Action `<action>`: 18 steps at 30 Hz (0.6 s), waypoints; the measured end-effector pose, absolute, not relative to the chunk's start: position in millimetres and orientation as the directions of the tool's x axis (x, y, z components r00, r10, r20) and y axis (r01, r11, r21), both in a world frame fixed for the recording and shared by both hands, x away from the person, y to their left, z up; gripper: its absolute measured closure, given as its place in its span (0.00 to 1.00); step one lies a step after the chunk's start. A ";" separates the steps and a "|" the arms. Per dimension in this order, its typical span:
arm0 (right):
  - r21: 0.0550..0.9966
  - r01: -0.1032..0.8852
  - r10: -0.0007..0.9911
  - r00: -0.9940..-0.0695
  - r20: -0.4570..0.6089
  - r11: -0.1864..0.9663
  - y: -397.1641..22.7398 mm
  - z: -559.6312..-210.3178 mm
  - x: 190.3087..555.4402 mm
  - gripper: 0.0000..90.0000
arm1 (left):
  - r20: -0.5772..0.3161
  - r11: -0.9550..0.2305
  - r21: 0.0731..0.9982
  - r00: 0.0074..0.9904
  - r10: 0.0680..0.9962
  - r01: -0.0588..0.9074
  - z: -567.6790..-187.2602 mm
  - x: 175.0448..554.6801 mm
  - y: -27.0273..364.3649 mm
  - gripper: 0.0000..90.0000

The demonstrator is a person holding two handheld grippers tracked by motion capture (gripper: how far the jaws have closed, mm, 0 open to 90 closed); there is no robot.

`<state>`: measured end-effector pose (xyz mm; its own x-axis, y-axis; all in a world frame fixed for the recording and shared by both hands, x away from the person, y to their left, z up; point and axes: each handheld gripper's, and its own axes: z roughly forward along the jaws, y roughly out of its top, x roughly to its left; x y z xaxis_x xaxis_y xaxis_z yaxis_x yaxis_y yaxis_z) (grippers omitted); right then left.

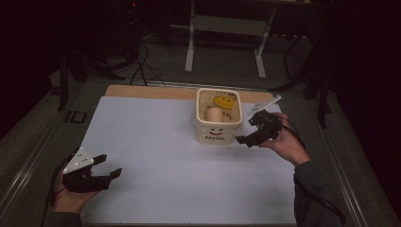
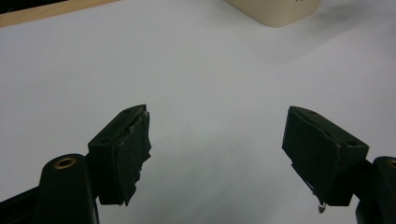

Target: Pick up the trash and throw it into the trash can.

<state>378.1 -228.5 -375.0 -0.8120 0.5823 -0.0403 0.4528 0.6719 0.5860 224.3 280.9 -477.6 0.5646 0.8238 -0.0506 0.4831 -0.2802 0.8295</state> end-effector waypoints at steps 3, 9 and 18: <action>0.602 0.451 0.587 -0.809 -0.036 0.659 -231.7 -383.0 374.4 0.15 | -0.051 -0.281 0.829 0.564 0.824 0.484 -477.9 224.4 280.7 0.26; 0.647 0.433 0.596 -0.802 -0.041 0.628 -236.5 -396.8 363.4 0.15 | -0.046 -0.285 0.828 0.566 0.823 0.482 -478.2 224.6 280.1 0.26; 0.728 0.411 0.627 -0.778 -0.034 0.549 -247.7 -418.6 347.9 0.15 | -0.042 -0.288 0.830 0.568 0.822 0.478 -478.0 224.6 279.6 0.26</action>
